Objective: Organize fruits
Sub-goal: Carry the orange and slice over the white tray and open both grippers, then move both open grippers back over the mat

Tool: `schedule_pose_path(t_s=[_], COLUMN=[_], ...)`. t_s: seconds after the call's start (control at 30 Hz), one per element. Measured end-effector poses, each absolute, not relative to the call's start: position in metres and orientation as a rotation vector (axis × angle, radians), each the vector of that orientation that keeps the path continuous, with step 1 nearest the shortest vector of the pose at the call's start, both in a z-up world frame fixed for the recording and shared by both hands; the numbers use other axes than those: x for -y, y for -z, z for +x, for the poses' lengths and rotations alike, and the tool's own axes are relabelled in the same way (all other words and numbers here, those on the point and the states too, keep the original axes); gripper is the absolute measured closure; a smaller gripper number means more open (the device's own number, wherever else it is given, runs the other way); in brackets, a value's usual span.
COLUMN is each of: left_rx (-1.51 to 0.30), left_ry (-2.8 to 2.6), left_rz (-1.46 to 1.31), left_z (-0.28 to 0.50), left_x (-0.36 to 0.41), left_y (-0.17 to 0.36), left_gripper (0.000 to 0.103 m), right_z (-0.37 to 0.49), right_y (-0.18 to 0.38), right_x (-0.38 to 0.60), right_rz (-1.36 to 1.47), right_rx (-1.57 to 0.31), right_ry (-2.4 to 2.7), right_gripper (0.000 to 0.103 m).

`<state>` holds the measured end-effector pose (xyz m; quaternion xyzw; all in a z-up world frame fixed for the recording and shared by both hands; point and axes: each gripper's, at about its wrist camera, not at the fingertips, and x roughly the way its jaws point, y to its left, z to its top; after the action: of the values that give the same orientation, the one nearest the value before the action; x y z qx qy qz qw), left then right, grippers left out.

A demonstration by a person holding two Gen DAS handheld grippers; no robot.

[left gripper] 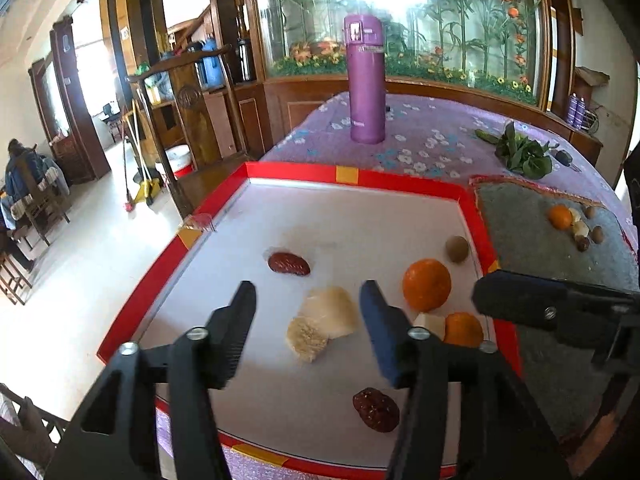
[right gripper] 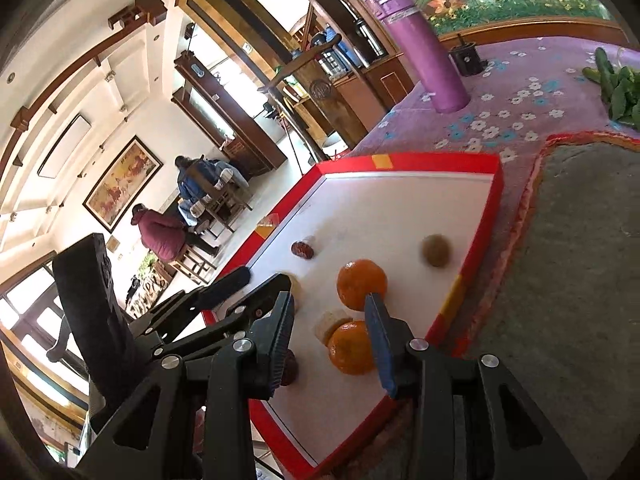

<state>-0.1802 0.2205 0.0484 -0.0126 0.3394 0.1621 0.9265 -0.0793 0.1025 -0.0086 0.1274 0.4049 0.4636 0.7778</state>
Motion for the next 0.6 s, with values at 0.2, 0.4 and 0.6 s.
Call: schedule_pose_path(t_s=[0.2, 0.4, 0.6], left_rx=[-0.658, -0.646, -0.649], left_ry=[-0.320, -0.234, -0.059], left_rz=[0.005, 0.050, 0.104], left_z=[-0.182, -0.178, -0.170], left_x=[-0.207, -0.176, -0.127], left_y=[-0.060, -0.071, -0.079], left_gripper=[0.030, 0.030, 0.027], right_z=[-0.071, -0.054, -0.029], right_y=[0.002, -0.010, -0.021], right_x=[-0.072, -0.017, 0.079], right_rz=[0.322, 0.369, 0.431], right_rx=[-0.852, -0.796, -0.737], right_ry=[-0.957, -0.847, -0.648], right_gripper=[0.063, 0.062, 0.053])
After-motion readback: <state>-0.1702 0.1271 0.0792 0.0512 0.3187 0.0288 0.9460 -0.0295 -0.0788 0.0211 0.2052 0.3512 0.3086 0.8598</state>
